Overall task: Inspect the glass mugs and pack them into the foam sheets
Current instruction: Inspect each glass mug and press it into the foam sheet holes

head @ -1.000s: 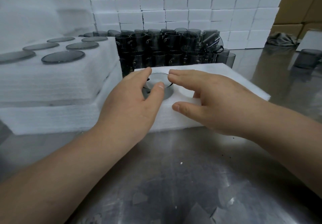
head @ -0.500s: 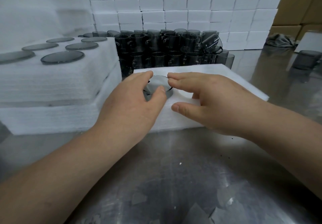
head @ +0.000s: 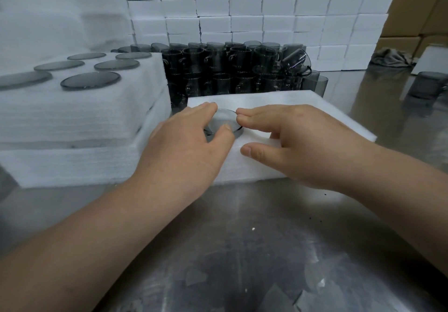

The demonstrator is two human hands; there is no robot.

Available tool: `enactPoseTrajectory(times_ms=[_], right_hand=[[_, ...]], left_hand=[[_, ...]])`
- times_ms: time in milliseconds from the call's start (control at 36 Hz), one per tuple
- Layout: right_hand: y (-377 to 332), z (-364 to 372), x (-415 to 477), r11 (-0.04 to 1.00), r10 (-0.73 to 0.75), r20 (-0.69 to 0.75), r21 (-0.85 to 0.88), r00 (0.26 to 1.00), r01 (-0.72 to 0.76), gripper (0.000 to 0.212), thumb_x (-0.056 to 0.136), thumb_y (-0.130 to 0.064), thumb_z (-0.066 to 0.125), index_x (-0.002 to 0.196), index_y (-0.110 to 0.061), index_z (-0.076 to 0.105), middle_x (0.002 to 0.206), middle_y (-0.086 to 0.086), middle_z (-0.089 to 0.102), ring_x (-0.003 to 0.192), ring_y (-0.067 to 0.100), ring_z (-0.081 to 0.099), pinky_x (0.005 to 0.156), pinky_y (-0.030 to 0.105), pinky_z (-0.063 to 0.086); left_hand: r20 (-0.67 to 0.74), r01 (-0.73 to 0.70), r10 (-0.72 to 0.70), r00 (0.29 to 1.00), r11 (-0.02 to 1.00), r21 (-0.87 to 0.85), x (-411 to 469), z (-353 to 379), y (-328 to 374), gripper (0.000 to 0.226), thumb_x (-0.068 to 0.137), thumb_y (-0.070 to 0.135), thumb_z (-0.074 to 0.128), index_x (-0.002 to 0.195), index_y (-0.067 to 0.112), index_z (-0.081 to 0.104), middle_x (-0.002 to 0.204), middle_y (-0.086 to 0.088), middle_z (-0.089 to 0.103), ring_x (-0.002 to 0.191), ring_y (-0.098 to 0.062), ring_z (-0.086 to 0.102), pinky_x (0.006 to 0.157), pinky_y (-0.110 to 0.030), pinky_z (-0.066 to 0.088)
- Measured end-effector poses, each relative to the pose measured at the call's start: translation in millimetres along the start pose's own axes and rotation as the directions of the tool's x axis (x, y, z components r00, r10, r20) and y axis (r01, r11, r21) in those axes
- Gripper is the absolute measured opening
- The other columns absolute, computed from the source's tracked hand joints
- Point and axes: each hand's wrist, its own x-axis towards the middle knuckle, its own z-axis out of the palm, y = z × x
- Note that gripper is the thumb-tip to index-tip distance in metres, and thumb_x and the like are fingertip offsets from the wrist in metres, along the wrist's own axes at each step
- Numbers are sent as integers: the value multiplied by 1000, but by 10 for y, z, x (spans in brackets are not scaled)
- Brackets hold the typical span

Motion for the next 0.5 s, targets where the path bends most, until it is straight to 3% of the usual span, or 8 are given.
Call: enactPoseTrajectory(times_ms=[83, 139, 195, 278, 306, 389, 445, 500], right_hand=[[0, -13, 0, 1000, 9, 13, -2, 1000, -9, 65, 72, -55, 38, 134, -36, 46, 137, -27, 41, 122, -3, 41, 102, 24, 36], [1, -18, 1, 1000, 9, 20, -11, 1000, -9, 61, 75, -53, 41, 133, -35, 46, 137, -27, 41, 124, -3, 40, 103, 24, 36], [-4, -19, -1, 1000, 9, 25, -27, 1000, -8, 56, 79, -51, 44, 133, -34, 47, 137, -26, 41, 124, -1, 41, 103, 25, 36], [-16, -23, -3, 999, 10, 33, -50, 999, -9, 60, 77, -52, 38, 133, -33, 48, 138, -24, 42, 126, 1, 40, 104, 27, 35], [-21, -23, -3, 998, 8, 36, -59, 999, -6, 60, 77, -53, 37, 132, -33, 49, 138, -24, 42, 127, 1, 40, 104, 25, 34], [-25, -16, -1, 996, -7, 45, -85, 999, 11, 55, 81, -50, 38, 132, -32, 50, 138, -23, 42, 127, 1, 38, 103, 22, 32], [-29, -15, -1, 995, -9, 53, -101, 999, 15, 55, 82, -50, 36, 131, -31, 51, 138, -23, 42, 128, 2, 38, 103, 23, 32], [-41, -16, 0, 993, -12, 65, -116, 998, 19, 59, 79, -52, 30, 130, -31, 52, 139, -23, 42, 127, 3, 39, 103, 26, 33]], left_hand=[[32, -2, 2, 999, 1000, 5, -4, -16, 20, 15, 80, 41, 35, 91, 30, 38, 71, 21, 29, 71, 7, 21, 62, -20, 17], [46, 13, -14, 999, 1000, 12, -1, -20, 30, 16, 82, 40, 35, 91, 29, 41, 71, 21, 28, 70, 5, 21, 62, -20, 17], [42, 15, -17, 999, 999, 47, 1, -13, 28, 36, 85, 43, 32, 100, 20, 55, 73, 17, 33, 74, -1, 27, 66, -19, 17], [74, 22, -30, 997, 994, 109, 5, -24, 42, 54, 77, 42, 24, 111, 13, 54, 94, 7, 51, 94, -5, 36, 77, -22, 24], [90, 21, -31, 995, 993, 119, 3, -27, 43, 50, 78, 40, 22, 105, 13, 55, 97, 5, 54, 95, -8, 39, 79, -26, 27], [115, -5, -13, 993, 988, 153, -2, -47, 56, 28, 80, 35, 22, 74, 17, 42, 74, 4, 43, 81, -15, 39, 72, -34, 28], [143, -13, -13, 990, 984, 178, -8, -60, 62, 22, 78, 33, 23, 70, 19, 38, 71, 4, 37, 80, -15, 35, 77, -37, 32], [185, -8, -33, 982, 976, 218, -12, -71, 70, 19, 79, 33, 20, 69, 23, 35, 72, 6, 35, 89, -19, 37, 91, -45, 35]])
